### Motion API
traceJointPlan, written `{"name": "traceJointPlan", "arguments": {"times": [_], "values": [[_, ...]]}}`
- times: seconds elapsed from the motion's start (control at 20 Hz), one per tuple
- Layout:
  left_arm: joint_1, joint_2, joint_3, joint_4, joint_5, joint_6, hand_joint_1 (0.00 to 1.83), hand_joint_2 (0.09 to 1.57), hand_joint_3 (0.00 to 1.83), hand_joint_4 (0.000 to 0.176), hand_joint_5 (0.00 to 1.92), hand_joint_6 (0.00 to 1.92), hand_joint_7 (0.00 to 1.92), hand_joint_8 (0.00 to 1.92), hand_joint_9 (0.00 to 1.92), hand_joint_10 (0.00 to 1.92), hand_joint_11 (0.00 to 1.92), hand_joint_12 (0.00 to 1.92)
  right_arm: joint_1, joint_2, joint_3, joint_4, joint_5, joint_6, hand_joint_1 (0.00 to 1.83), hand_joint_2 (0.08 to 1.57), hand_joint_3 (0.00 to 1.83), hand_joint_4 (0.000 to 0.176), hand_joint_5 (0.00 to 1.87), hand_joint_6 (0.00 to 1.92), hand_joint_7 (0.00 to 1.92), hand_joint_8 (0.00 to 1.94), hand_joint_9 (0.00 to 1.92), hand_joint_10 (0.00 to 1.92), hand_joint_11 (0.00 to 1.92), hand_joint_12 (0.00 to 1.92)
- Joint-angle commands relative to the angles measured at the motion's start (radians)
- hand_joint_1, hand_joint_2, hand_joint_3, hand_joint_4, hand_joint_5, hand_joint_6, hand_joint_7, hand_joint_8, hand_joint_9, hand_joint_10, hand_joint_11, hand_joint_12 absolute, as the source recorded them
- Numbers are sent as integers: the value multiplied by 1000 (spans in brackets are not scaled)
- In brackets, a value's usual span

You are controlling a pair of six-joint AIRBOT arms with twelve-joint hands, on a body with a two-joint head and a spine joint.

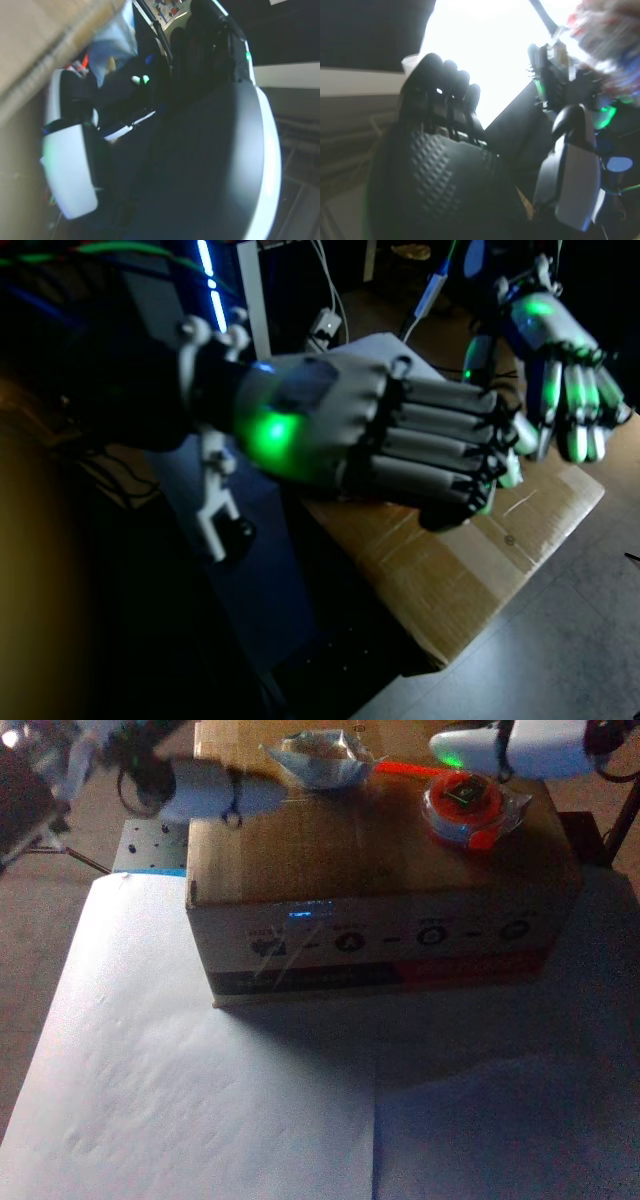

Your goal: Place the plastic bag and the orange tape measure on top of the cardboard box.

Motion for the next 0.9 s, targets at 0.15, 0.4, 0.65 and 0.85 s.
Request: {"name": "traceJointPlan", "arguments": {"times": [0.15,0.4,0.65,0.85], "values": [[-57,83,-102,32,251,104,768,968,1,0,549,26,374,31,353,116,0,1556,18,86,-72,-34,-242,1,559,999,1,0,134,82,170,195,0,620,0,1701],[-3,234,-250,32,580,128,776,1014,0,0,331,706,588,74,237,929,53,1676,-22,243,-201,-34,-508,1,939,1157,3,0,201,1119,121,1213,20,1646,109,1921],[128,310,-284,32,903,-36,427,1331,2,0,84,622,338,56,98,865,0,1413,-142,282,-257,-34,-765,26,309,1293,0,35,70,52,115,14,94,172,0,281],[238,325,-303,26,1079,-60,335,1318,0,36,31,19,264,22,198,778,0,1436,-175,280,-252,-12,-806,68,638,1483,21,19,94,964,336,23,308,63,0,729]]}}
